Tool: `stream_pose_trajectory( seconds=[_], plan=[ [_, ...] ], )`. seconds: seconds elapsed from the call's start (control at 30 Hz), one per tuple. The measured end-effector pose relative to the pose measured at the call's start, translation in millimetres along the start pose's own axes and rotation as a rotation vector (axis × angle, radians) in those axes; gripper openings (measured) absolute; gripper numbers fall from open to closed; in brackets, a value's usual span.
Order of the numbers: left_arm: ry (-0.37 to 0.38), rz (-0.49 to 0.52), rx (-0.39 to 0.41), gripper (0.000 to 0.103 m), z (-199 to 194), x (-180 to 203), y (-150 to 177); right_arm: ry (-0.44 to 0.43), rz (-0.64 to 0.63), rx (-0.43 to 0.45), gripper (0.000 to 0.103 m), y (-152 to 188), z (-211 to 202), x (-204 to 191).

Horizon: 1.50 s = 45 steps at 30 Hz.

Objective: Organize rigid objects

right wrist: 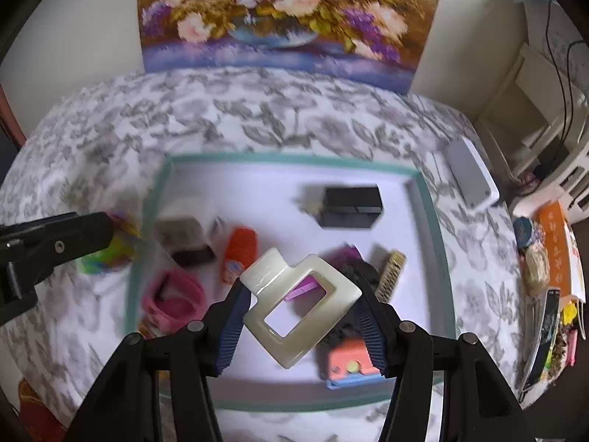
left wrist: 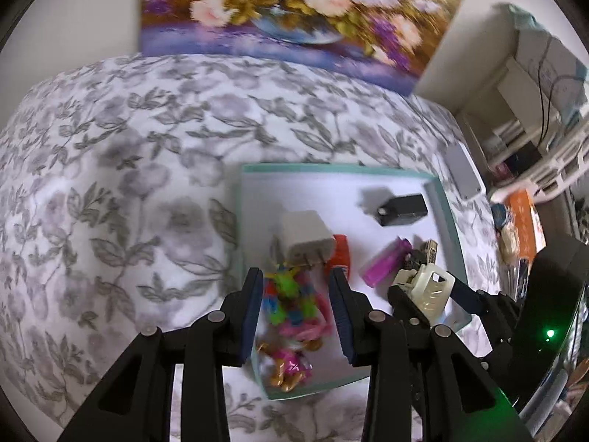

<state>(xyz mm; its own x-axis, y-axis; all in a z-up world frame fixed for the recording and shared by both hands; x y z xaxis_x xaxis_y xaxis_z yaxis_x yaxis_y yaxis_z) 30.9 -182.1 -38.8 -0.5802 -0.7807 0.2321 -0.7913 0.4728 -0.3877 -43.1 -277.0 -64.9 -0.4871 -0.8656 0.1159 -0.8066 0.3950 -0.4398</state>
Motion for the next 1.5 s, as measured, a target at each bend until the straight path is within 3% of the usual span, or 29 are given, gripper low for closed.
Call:
stream_pose_trajectory(
  seconds=[0.17,0.27,0.3,0.37,0.43,0.5,0.63,0.67,0.73,0.8,0.9,0.97,1.27,1.5],
  plan=[
    [0.008,0.033,-0.053,0.038,14.1,15.7,10.0,-0.005,0.018,-0.045,0.060,12.8,12.0,11.1],
    [-0.011,0.028,-0.043,0.040,11.3,11.0,11.2,-0.011,0.029,-0.066,0.061,17.3,18.3,12.7],
    [-0.016,0.022,-0.038,0.041,10.2,8.4,10.9,-0.019,0.037,-0.072,0.061,18.8,19.6,13.3],
    [-0.022,-0.008,-0.030,0.058,8.6,-0.4,10.1,-0.027,0.052,-0.076,0.061,20.3,21.4,14.9],
    [-0.028,-0.040,-0.025,0.060,6.7,-9.9,12.1,-0.037,0.064,-0.075,0.063,21.6,21.0,14.7],
    [-0.047,-0.053,-0.018,0.060,5.4,-18.7,15.1,-0.034,0.065,-0.074,0.071,23.1,19.5,13.9],
    [-0.095,-0.072,-0.014,0.068,4.9,-34.9,25.1,-0.025,0.058,-0.062,0.077,28.2,13.6,11.2],
    [-0.102,-0.075,-0.014,0.072,5.2,-38.1,27.7,-0.025,0.060,-0.061,0.084,29.3,13.1,11.2],
    [-0.127,-0.079,-0.016,0.080,5.6,-45.2,34.3,-0.029,0.070,-0.057,0.085,34.5,9.6,9.8],
    [-0.147,-0.077,-0.015,0.081,5.4,-51.1,40.3,-0.030,0.077,-0.052,0.086,38.5,6.5,9.2],
    [-0.179,-0.073,-0.006,0.084,4.1,-59.0,46.6,-0.017,0.079,-0.043,0.103,45.1,1.1,8.2],
    [-0.201,-0.066,0.002,0.093,2.4,-63.2,50.0,-0.010,0.072,-0.033,0.103,48.5,-3.1,7.3],
    [-0.268,0.029,0.067,0.095,-20.8,-68.4,68.2,0.008,0.067,-0.003,0.103,64.6,-25.7,0.5],
    [-0.266,0.054,0.099,0.095,-34.2,-67.4,75.5,0.002,0.082,0.029,0.103,71.5,-43.1,-4.7]
  ],
)
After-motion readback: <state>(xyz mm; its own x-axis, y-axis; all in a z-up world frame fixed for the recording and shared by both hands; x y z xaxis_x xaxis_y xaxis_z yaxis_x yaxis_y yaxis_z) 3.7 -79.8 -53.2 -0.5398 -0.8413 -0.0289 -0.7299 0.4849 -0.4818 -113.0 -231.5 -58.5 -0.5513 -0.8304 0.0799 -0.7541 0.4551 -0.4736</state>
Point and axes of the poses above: each gripper's, at about its wrist camera, not at the fingertips, and z roughly the way its jaws point, x to its right, y to its underside, the point moved 7 cm from there along z, roughly the way its jaws point, and after that the axes turned 2 degrees about x, right-handed, at the moved point
